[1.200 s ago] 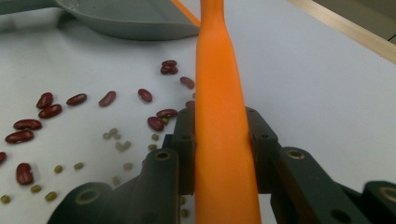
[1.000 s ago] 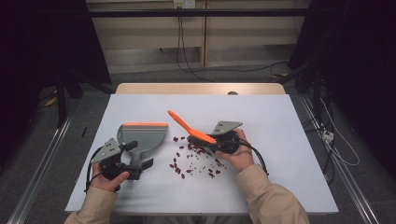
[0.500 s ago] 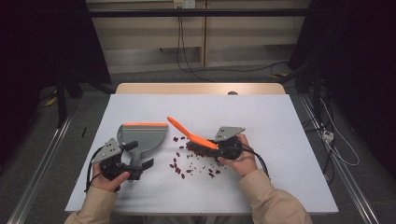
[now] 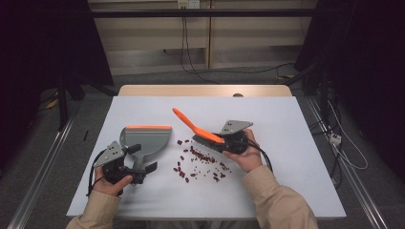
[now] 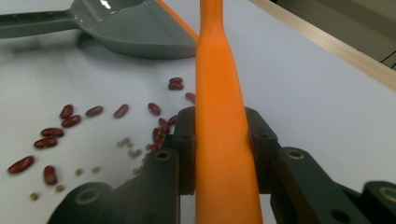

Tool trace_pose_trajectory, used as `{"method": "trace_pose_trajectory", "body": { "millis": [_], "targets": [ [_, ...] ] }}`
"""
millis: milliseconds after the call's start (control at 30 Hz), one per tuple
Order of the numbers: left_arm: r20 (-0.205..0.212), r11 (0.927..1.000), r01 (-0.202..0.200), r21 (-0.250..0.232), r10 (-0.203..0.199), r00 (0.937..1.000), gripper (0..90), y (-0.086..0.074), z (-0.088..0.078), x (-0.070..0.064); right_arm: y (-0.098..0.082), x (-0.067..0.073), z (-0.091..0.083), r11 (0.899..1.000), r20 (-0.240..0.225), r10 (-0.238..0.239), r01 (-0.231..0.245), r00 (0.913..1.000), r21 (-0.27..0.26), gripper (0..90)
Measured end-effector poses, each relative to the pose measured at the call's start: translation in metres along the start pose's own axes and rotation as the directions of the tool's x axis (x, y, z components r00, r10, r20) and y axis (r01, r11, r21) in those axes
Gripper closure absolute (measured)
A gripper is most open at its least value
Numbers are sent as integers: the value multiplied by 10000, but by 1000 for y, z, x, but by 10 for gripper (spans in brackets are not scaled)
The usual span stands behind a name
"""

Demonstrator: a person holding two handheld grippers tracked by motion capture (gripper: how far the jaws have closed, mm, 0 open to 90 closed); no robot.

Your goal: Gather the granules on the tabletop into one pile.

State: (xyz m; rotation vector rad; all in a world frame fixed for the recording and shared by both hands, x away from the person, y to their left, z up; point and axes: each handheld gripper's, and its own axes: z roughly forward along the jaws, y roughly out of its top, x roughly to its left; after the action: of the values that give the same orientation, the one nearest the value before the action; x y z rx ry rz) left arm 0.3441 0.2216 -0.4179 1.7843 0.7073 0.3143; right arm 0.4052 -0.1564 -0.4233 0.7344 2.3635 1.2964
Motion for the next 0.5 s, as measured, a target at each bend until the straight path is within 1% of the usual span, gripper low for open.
{"method": "trace_pose_trajectory", "body": {
  "millis": [100,167,233,333,500],
  "targets": [
    [-52,10000,29,-31,-29,10000,47,0,-1,1,6,-9,10,9999,-16,67,-67,10000,-116,714],
    [-66,10000,42,-27,-42,10000,47,0,-2,1,11,-13,18,9999,84,-78,79,9999,-84,714],
    [-127,10000,71,-69,-72,9999,47,0,-2,2,14,-17,28,9998,18,-216,216,9998,2,714],
    [-274,9998,153,-136,-156,9995,47,1,-3,3,18,-23,42,9997,-134,-198,196,9997,-131,714],
    [-366,9997,191,-143,-196,9991,47,1,-3,4,24,-30,62,9979,-222,-637,635,9977,-99,714]
  ]
}}
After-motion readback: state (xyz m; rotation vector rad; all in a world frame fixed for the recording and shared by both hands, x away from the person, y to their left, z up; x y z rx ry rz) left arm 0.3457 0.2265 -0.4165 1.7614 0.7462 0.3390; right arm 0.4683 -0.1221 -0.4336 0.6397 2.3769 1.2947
